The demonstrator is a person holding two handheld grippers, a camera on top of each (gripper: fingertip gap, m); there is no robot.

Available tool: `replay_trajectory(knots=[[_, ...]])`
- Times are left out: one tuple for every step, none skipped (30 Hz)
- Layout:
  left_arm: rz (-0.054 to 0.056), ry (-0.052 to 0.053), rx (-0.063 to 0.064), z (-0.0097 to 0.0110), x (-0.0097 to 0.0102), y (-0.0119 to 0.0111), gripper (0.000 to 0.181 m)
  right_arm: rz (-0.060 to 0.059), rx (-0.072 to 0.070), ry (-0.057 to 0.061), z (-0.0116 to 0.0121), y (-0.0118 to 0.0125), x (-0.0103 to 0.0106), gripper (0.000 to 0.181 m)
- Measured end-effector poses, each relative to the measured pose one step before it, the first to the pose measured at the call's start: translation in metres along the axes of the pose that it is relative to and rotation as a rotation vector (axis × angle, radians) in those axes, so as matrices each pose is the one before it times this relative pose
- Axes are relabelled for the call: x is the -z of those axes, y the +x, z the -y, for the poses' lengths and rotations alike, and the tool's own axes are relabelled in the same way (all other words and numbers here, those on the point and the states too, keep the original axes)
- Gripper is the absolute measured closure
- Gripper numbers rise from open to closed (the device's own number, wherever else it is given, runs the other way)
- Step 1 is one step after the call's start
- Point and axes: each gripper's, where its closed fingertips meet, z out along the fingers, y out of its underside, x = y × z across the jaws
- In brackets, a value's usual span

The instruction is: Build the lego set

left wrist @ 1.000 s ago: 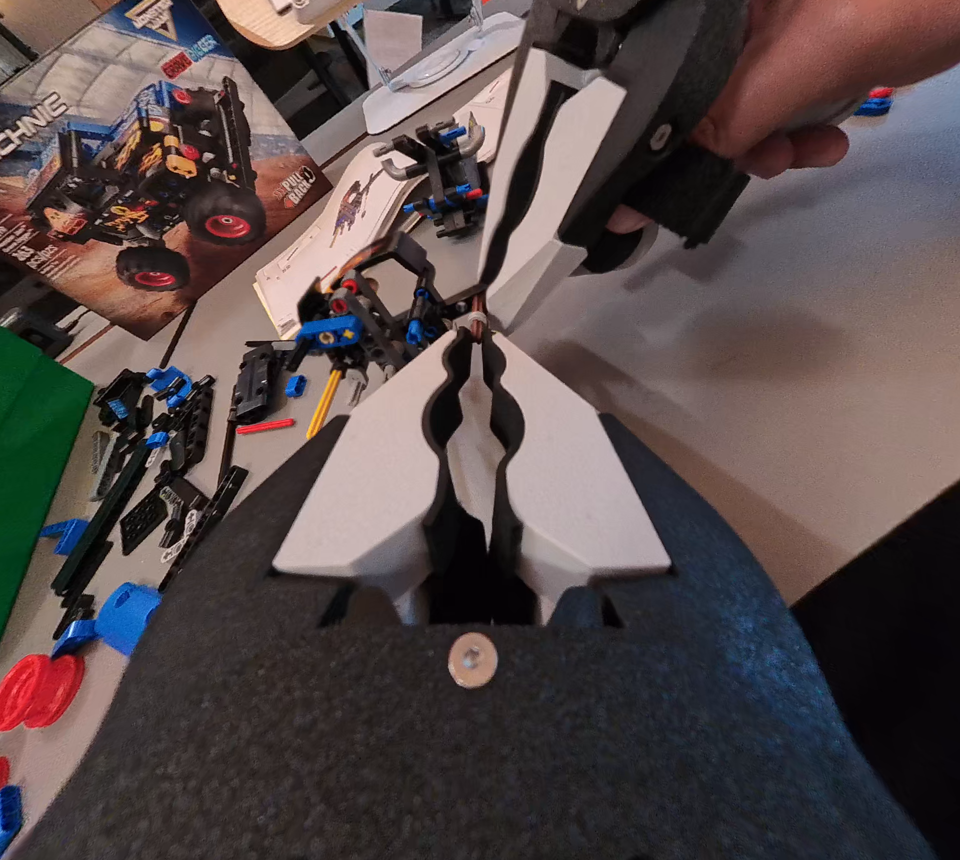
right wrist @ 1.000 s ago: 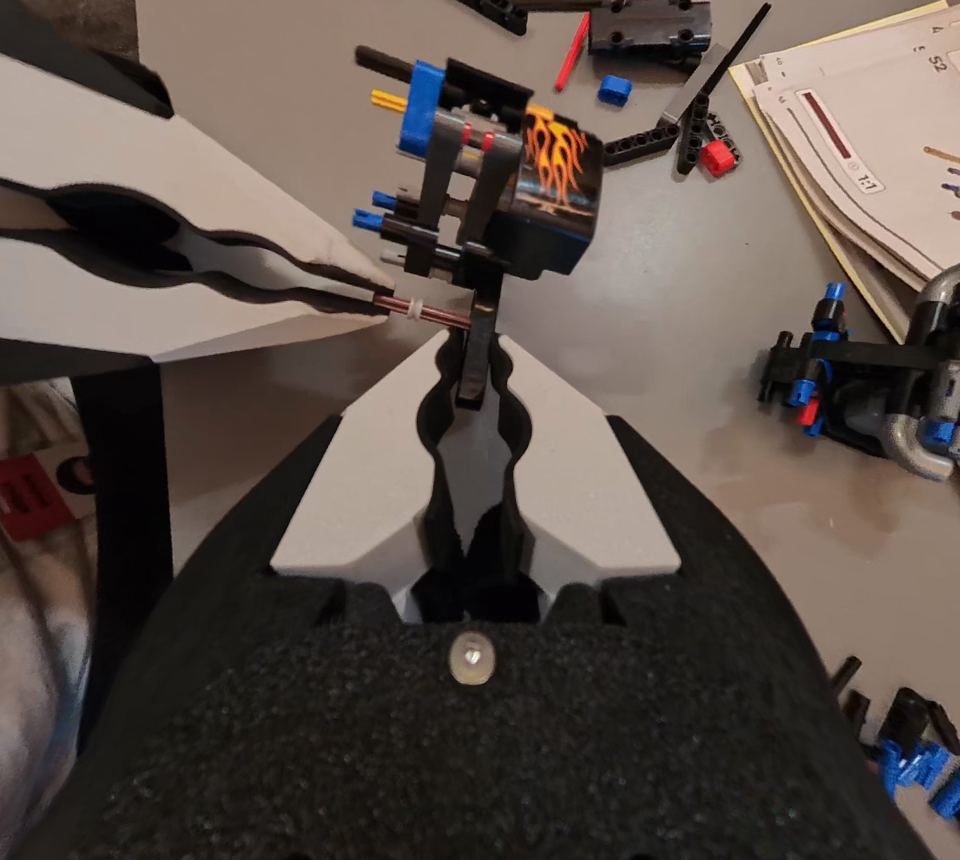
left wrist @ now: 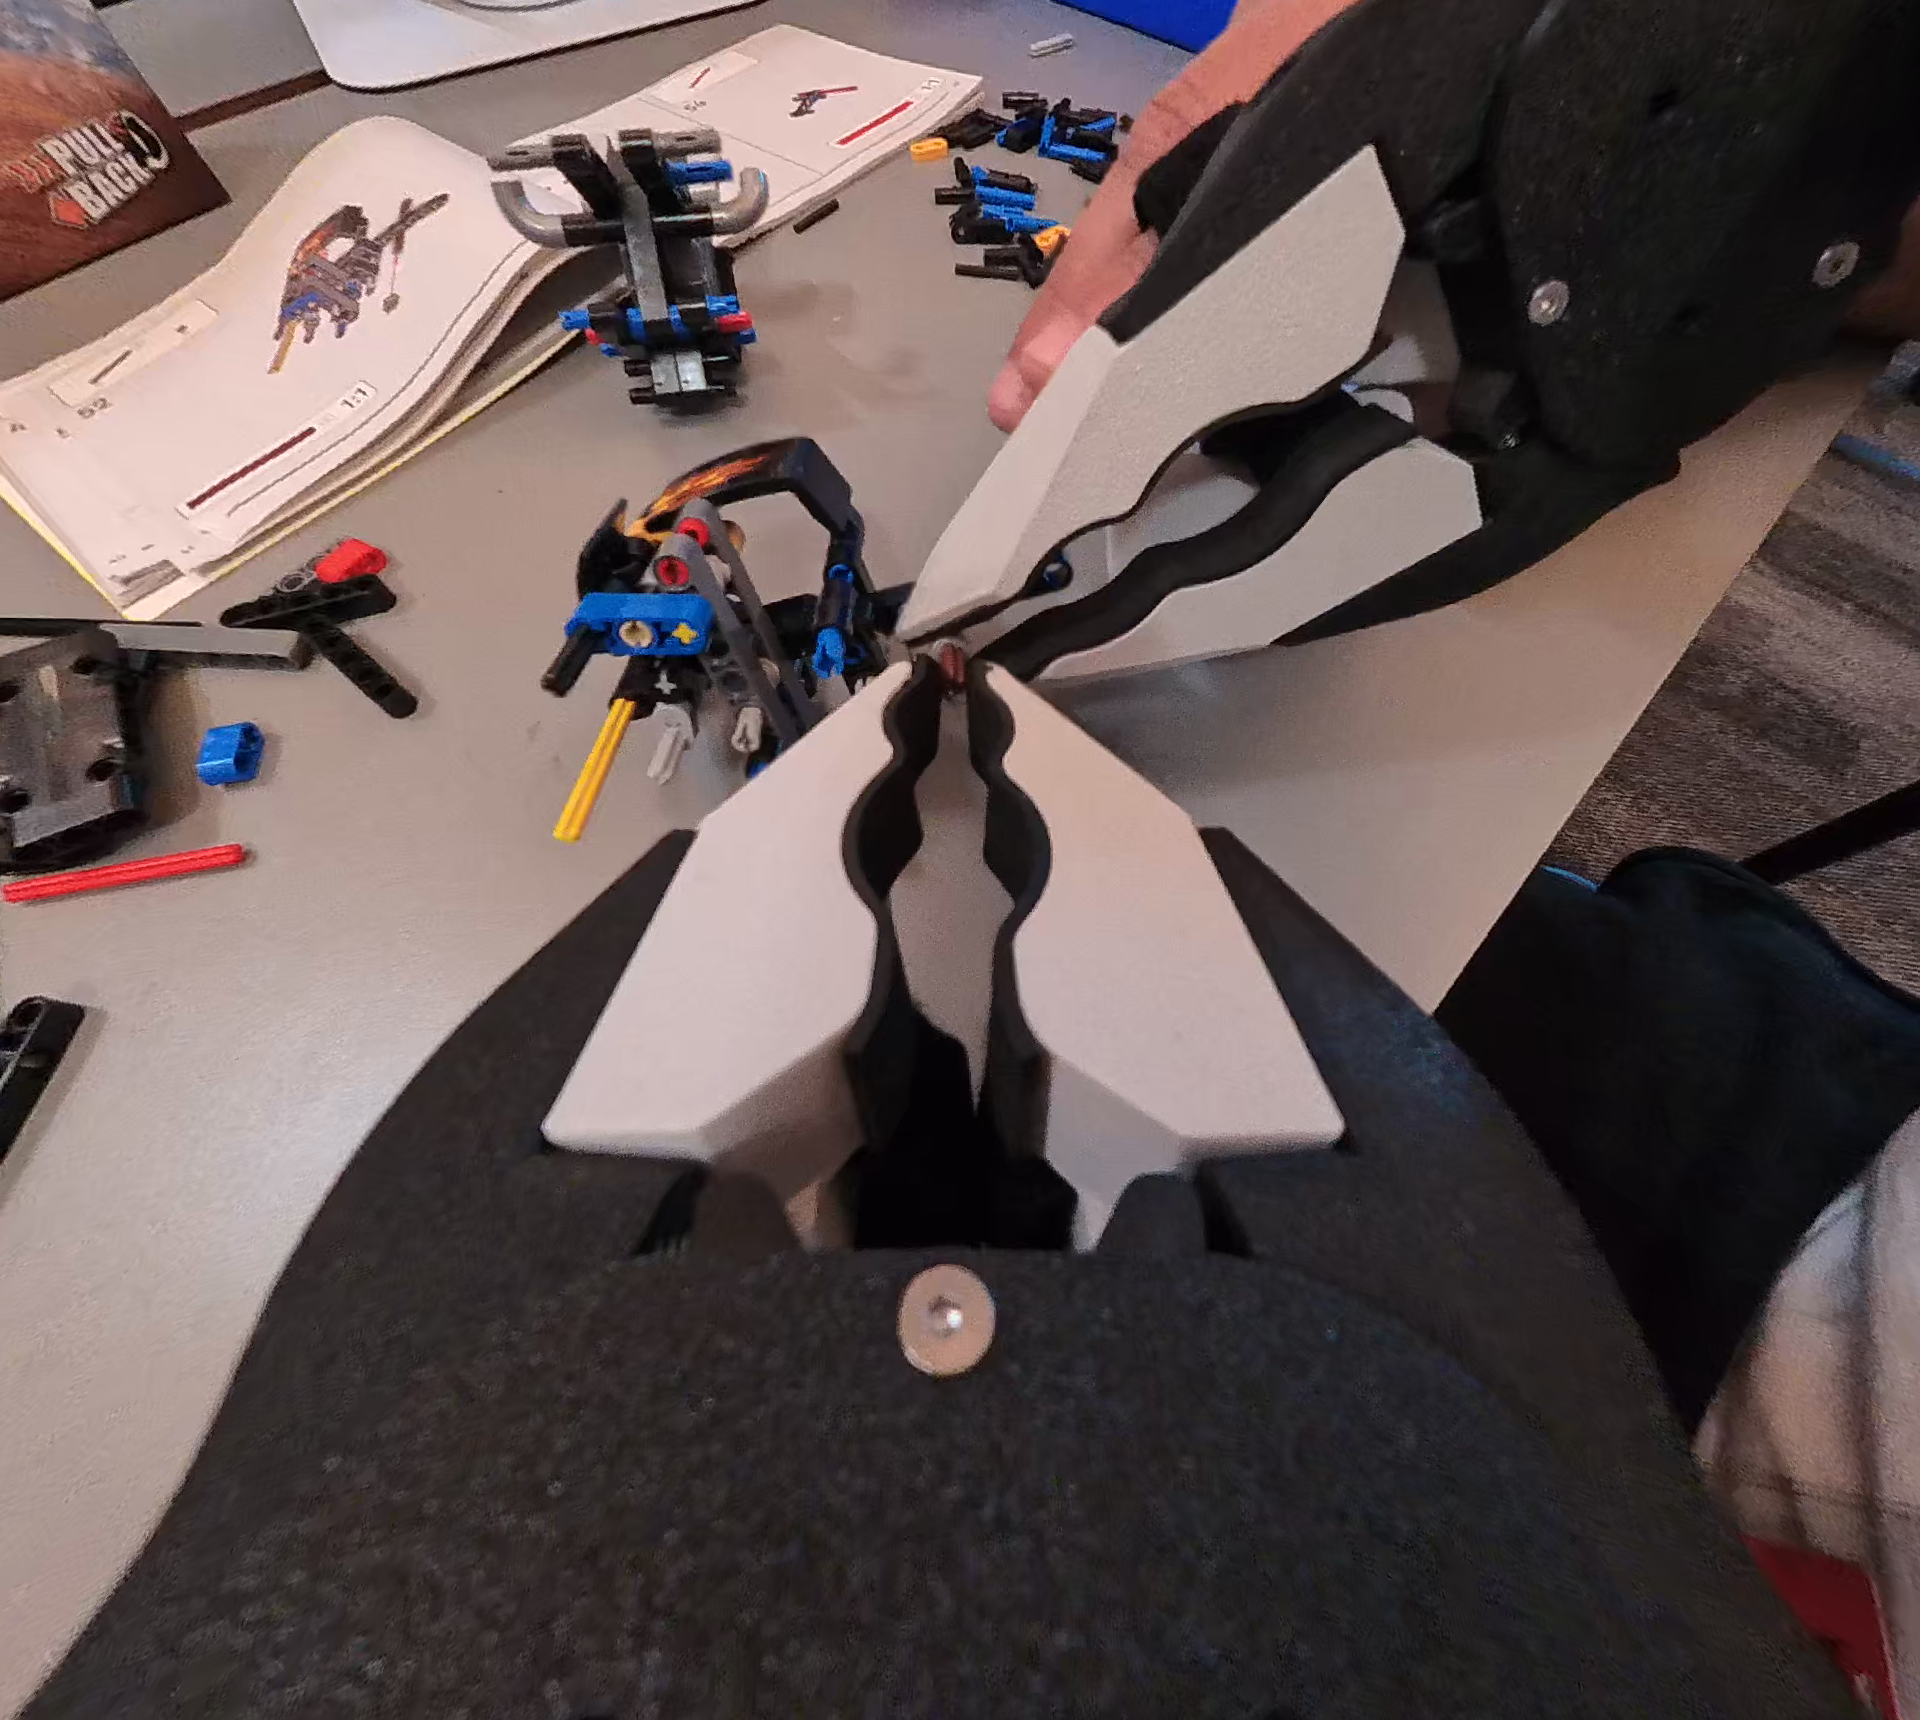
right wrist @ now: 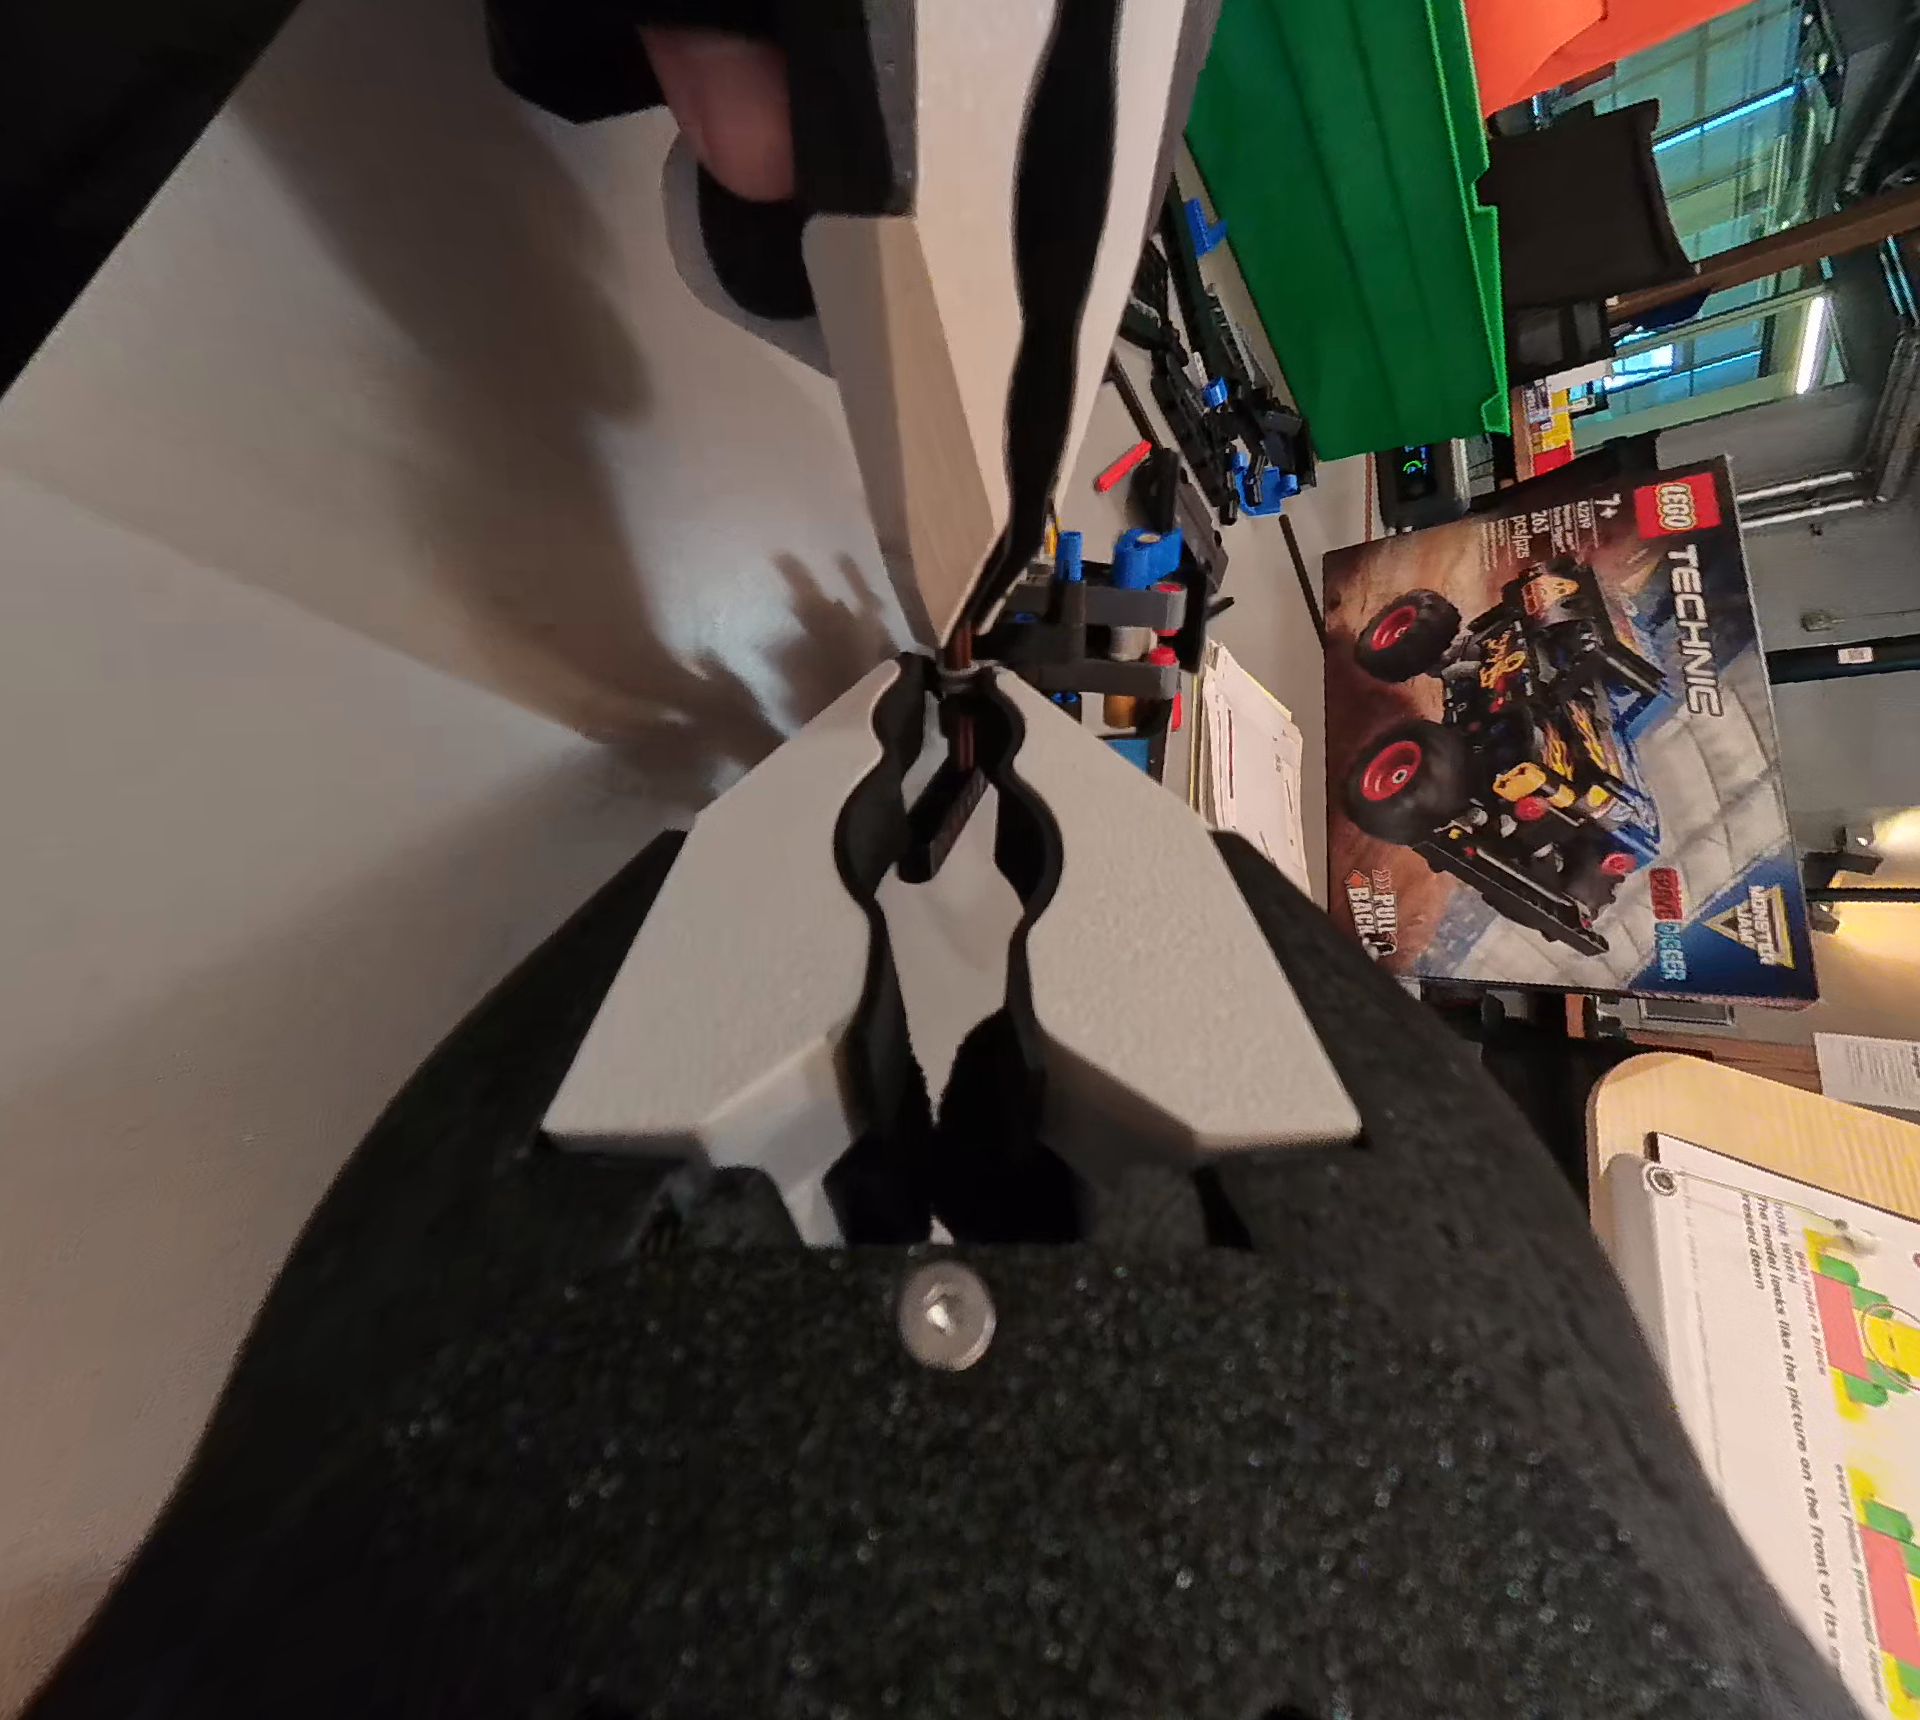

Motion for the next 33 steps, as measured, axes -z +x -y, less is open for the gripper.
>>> replay_trajectory(knots=[[-0.0052,-0.0032,0.0026,-0.00002,-0.00083,0.00049,0.178,0.0052,0.0114,0.0022,0.00145,-0.00123,0.00032,0.172],[0.0019,-0.0023,-0.0027,-0.00015,-0.00062,-0.0001,0.178,-0.0033,0.0125,0.0008,0.00137,-0.00034,0.00036,0.173],[0.0076,-0.0034,-0.0055,-0.00034,-0.00043,-0.00081,0.178,-0.0056,0.0065,-0.0107,-0.00068,0.00029,-0.00045,0.172],[0.0088,-0.0089,-0.0056,-0.00133,-0.00048,-0.00095,0.178,0.0032,-0.0011,-0.0022,-0.00035,-0.00073,-0.0001,0.17],[0.0111,-0.0181,-0.0057,-0.00282,-0.00086,-0.00139,0.178,0.0083,-0.0078,0.0094,0.00102,-0.00135,0.0009,0.168],[0.0021,-0.0148,-0.0062,-0.00248,-0.0006,0.00002,0.178,-0.0033,-0.0126,0.0173,0.00242,0.00064,0.00169,0.167],[-0.0016,-0.0002,-0.0009,-0.00022,0.0002,0.00084,0.178,0.001,-0.0083,0.0082,0.00155,0.00058,0.0014,0.163],[0.0008,0.004,0.0016,0.00052,0.00042,0.00024,0.178,-0.001,-0.0072,-0.0004,0.00014,0.001,0.0006,0.162],[-0.001,-0.0016,0.0041,-0.00023,0.0001,0.00024,0.178,0.0044,-0.0057,0.0023,0.00042,0.00006,0.00011,0.161],[-0.0018,0.0009,0.0064,-0.00001,0.00012,-0.00013,0.179,0.0034,-0.0036,0.0012,0.00012,-0.00048,-0.00065,0.161],[-0.0077,0.0047,0.0066,0.00086,0.00029,0.00078,0.178,0.0032,0.0002,0.0055,0.00057,-0.00105,-0.00068,0.162],[-0.0141,0.006,0.0097,0.0012,0.00017,0.00181,0.178,0.0057,-0.0012,0.0049,0.00064,-0.00149,-0.00079,0.164],[-0.0086,0.0062,0.01,0.00119,0.00003,0.00108,0.178,0.0009,-0.0003,0.0037,0.00049,-0.00099,-0.00077,0.166],[0.0006,-0.0002,0.0037,0.00004,-0.0001,-0.00021,0.178,-0.0082,0.0049,-0.0001,-0.00001,0.00052,-0.00034,0.167],[-0.001,0.0029,0.0029,0.00036,0.0003,-0.00019,0.178,-0.0032,0.0056,-0.0014,-0.0003,0.00037,-0.0001,0.167],[-0.0048,0.0065,0.0064,0.00088,0.00069,-0.00006,0.178,-0.001,-0.0033,0.0009,0.00016,0.00058,0.0003,0.168],[-0.0066,0.0077,0.0073,0.00102,0.00091,0.00005,0.178,-0.0004,-0.004,0.0017,0.00023,0.00074,0.00046,0.168],[-0.006,0.0077,0.0063,0.00113,0.00119,-0.00011,0.178,-0.0045,0.0011,0.0024,0.00032,0.00086,0.00046,0.169],[-0.0043,0.0054,0.0065,0.00094,0.00116,-0.00061,0.178,-0.0091,0.0053,-0.0015,-0.00055,0.00114,0.0002,0.171],[-0.0054,0.0006,0.0059,0.00027,0.00084,-0.00025,0.178,-0.0088,0.0071,-0.0038,-0.00125,0.00073,-0.00016,0.172],[-0.0048,-0.0008,0.0064,-0.00005,0.00026,0.00032,0.178,-0.0048,0.0033,0.001,-0.00039,0.00014,0.00001,0.173],[-0.0031,0.0026,0.0048,0.00025,0.00008,0.00045,0.178,-0.0015,0.0008,0.0066,0.00092,0.0,0.00047,0.173],[-0.0013,-0.0014,0.0015,-0.00064,-0.00013,0.00025,0.178,0.0033,0.002,-0.0013,0.00003,-0.00048,-0.00007,0.173],[-0.0032,-0.001,0.0023,-0.00051,-0.00003,0.00028,0.178,0.0017,0.0006,0.0012,0.00027,-0.00046,-0.00017,0.173],[-0.0068,0.0007,0.0073,-0.0001,-0.0002,0.00075,0.178,-0.0006,0.0019,0.0025,0.00039,-0.00063,-0.00028,0.173],[-0.0068,-0.0014,0.0067,-0.0003,-0.00045,0.00081,0.178,0.0015,0.0017,-0.0007,0.00049,-0.00096,-0.00033,0.173],[0.0029,-0.005,-0.0014,-0.0006,-0.00036,-0.00018,0.178,-0.0003,0.0056,-0.0065,-0.00039,-0.00057,-0.0005,0.173],[0.0044,-0.0033,-0.0076,-0.00048,-0.00015,-0.00004,0.178,-0.0009,0.015,-0.0076,-0.00058,-0.00041,-0.00044,0.174],[0.0054,0.0007,-0.0091,0.00016,0.00029,-0.0001,0.178,0.0009,0.0121,-0.0066,-0.00051,-0.00015,-0.00012,0.174],[0.0073,0.0047,-0.0137,0.00075,0.00053,0.00012,0.178,0.0017,-0.0032,-0.0012,0.00004,0.00026,0.00016,0.175],[0.0083,0.0066,-0.0136,0.00109,0.00077,-0.00002,0.178,0.0016,-0.0105,0.0061,0.00033,0.00101,0.00056,0.175],[0.008,0.0035,-0.0092,0.00071,0.00054,-0.00017,0.178,0.0004,-0.0064,0.0078,0.00043,0.00095,0.00038,0.175],[0.0066,-0.0004,-0.0055,0.00012,0.00008,-0.00021,0.178,-0.0023,0.003,0.0028,0.00006,0.00057,0.00004,0.175]])
